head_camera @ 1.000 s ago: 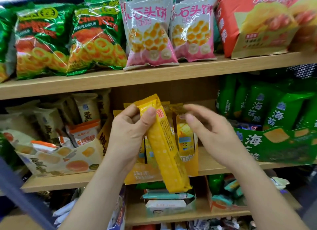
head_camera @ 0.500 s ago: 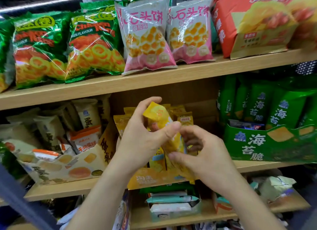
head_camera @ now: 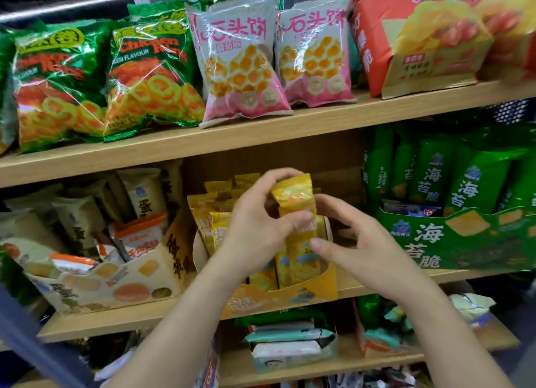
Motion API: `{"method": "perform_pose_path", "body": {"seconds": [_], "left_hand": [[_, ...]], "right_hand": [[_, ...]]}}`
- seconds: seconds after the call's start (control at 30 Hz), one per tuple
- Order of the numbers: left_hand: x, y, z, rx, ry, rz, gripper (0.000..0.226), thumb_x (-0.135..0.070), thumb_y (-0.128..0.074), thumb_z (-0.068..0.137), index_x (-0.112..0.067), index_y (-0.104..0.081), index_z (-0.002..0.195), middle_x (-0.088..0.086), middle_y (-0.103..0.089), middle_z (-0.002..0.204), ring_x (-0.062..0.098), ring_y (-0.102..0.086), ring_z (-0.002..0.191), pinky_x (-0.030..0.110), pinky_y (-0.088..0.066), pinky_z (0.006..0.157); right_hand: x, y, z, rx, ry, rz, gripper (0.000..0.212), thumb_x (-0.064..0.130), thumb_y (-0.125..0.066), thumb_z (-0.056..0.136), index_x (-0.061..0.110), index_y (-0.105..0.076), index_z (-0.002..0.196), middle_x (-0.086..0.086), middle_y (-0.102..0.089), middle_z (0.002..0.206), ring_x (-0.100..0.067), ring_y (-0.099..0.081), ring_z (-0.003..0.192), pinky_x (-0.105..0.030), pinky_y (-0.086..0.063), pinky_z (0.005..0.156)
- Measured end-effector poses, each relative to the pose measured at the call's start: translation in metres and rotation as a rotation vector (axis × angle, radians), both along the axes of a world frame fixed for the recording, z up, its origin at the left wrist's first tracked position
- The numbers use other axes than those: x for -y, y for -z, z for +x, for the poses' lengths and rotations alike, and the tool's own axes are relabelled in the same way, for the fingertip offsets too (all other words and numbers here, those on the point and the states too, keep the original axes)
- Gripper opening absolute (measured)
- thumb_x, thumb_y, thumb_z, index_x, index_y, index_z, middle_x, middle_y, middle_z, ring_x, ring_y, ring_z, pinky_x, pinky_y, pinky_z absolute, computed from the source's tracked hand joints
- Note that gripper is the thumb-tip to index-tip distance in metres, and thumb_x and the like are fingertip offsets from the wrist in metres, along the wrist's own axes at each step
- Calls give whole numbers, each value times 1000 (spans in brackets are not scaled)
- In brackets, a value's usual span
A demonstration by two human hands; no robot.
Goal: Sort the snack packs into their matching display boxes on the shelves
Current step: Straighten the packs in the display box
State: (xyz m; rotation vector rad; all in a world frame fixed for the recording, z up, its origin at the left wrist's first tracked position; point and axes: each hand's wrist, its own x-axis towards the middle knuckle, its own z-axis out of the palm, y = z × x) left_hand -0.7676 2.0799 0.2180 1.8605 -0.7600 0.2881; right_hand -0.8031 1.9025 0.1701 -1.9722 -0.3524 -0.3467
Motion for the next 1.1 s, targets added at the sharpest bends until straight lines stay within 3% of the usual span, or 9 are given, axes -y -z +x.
{"method": "perform_pose_path", "body": {"seconds": [0.07, 0.17, 0.37, 0.43, 0.53, 0.63, 0.87, 1.0, 1.1], "left_hand": [[11, 10, 5, -44, -7, 1, 37, -12, -75, 85, -36, -61, 109, -11, -71, 99, 9, -67, 96, 39, -56, 88], [14, 15, 10, -29, -39, 141, 23, -32, -64, 94, -34, -60, 116, -16, -69, 103, 3, -64, 100, 39, -53, 90], [-10, -5, 20, 124, -363, 975, 96, -87, -15, 70, -20, -47, 132, -1, -61, 115, 23, -54, 113, 45, -43, 99], [-15, -10, 25, 54, -356, 1112, 93, -89, -19, 70, -21, -47, 127, -1, -59, 106, 23, -55, 112, 52, -37, 105], [-14, -10, 34, 78, -368, 1233, 82, -77, -55, 77, -20, -43, 136, 2, -54, 126, 26, -43, 128, 54, -28, 110], [-13, -8, 38, 180, -418, 1251, 66, -65, -67, 77, -21, -54, 123, 2, -45, 138, 28, -29, 136, 52, -23, 108], [-27, -2, 31, 306, -347, 1073, 72, -63, -70, 76, -31, -37, 131, -9, -63, 115, 19, -59, 109, 39, -47, 87], [-53, -14, 28, 142, -207, 757, 56, -36, -85, 72, -41, -48, 114, -14, -67, 98, 8, -64, 92, 38, -56, 76], [-63, -25, 22, 131, -131, 756, 49, -33, -84, 74, -42, -58, 116, -20, -65, 99, 1, -61, 96, 33, -55, 84]], "right_hand": [[-4, -1, 2, -7, -10, -5, 71, 29, -74, 85, 50, -35, 140, 33, -52, 130, 22, -42, 121, 2, -37, 87], [-11, 1, 10, 23, 39, 42, 77, 22, -74, 86, 46, -32, 146, 31, -56, 127, 16, -49, 119, -5, -43, 91], [-13, 5, 20, 61, 101, 129, 62, 25, -72, 87, 38, -41, 140, 22, -64, 117, 6, -59, 110, -27, -50, 97], [-12, 6, 22, 45, 100, 149, 60, 22, -72, 87, 39, -41, 135, 20, -65, 116, 6, -60, 109, -28, -50, 97], [-9, 5, 25, 29, 82, 166, 54, 18, -72, 87, 42, -44, 126, 16, -66, 113, 4, -61, 106, -27, -52, 94], [-5, 4, 26, 17, 59, 164, 50, 18, -72, 87, 45, -45, 119, 19, -67, 109, 4, -62, 104, -20, -50, 87], [-2, 3, 31, -20, 34, 121, 53, 18, -73, 87, 35, -47, 130, 15, -67, 115, 1, -61, 108, -26, -51, 91], [0, 0, 30, -41, 51, 99, 51, 18, -75, 86, 35, -49, 126, 14, -67, 112, 3, -62, 104, -27, -52, 90], [-4, -3, 31, -29, 94, 54, 51, 21, -80, 81, 34, -52, 122, 17, -67, 109, 5, -60, 104, -28, -51, 91]]}}
